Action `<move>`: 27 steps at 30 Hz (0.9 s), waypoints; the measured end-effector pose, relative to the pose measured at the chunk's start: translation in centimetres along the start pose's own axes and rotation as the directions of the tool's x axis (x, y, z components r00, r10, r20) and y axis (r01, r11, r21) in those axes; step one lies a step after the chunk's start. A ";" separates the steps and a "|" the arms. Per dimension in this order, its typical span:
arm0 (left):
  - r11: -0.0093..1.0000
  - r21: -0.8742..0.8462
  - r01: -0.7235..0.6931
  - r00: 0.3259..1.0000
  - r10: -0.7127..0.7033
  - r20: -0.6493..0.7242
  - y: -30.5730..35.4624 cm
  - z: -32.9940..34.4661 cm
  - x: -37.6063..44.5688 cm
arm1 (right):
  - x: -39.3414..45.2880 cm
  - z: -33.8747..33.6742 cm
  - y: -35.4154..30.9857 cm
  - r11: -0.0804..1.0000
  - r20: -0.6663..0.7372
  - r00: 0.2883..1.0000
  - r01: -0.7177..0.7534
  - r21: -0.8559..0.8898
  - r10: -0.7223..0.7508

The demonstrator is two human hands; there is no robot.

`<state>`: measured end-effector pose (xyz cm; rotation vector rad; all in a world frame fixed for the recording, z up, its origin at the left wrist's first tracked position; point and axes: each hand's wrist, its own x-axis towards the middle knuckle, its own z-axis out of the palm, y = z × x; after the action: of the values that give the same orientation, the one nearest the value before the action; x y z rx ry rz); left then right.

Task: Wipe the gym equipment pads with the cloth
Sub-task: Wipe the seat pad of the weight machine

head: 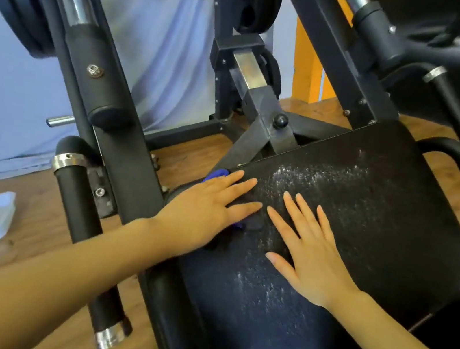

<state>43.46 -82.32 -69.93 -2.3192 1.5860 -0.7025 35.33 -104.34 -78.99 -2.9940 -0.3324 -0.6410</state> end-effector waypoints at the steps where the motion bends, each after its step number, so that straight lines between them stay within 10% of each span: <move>1: 0.999 -0.051 0.000 1.000 -0.001 -0.015 0.2 0.7 0.0 | -0.1 0.1 0.3 1.000 -0.003 1.000 -0.012 0.004 0.012; 6: 0.947 -0.195 -0.257 0.960 0.273 0.061 -0.7 0.6 0.2 | 0.0 0.4 1.5 0.995 -0.023 0.997 -0.077 0.061 0.078; 11: 0.975 -0.200 -0.092 0.996 0.095 0.004 -2.6 0.9 3.0 | -0.2 0.9 2.0 0.993 -0.044 0.995 -0.080 0.081 0.084; 17: 0.848 -0.289 -0.444 0.872 0.483 0.078 -1.4 0.9 1.9 | -0.3 1.2 2.0 0.994 -0.061 0.995 -0.077 0.082 0.082; 24: 0.949 -0.226 -0.220 0.974 0.226 0.001 -3.5 0.9 4.7 | -0.2 1.6 2.0 0.994 -0.080 0.993 -0.084 0.067 0.089; 27: 0.848 -0.343 -0.404 0.899 0.437 0.021 -0.1 1.5 1.8 | -0.4 1.6 2.0 0.994 -0.096 0.992 -0.075 0.081 0.083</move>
<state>44.84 -83.99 -70.68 -2.0422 2.2051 -0.2233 36.10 -106.23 -80.65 -2.8728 -0.2255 -0.7483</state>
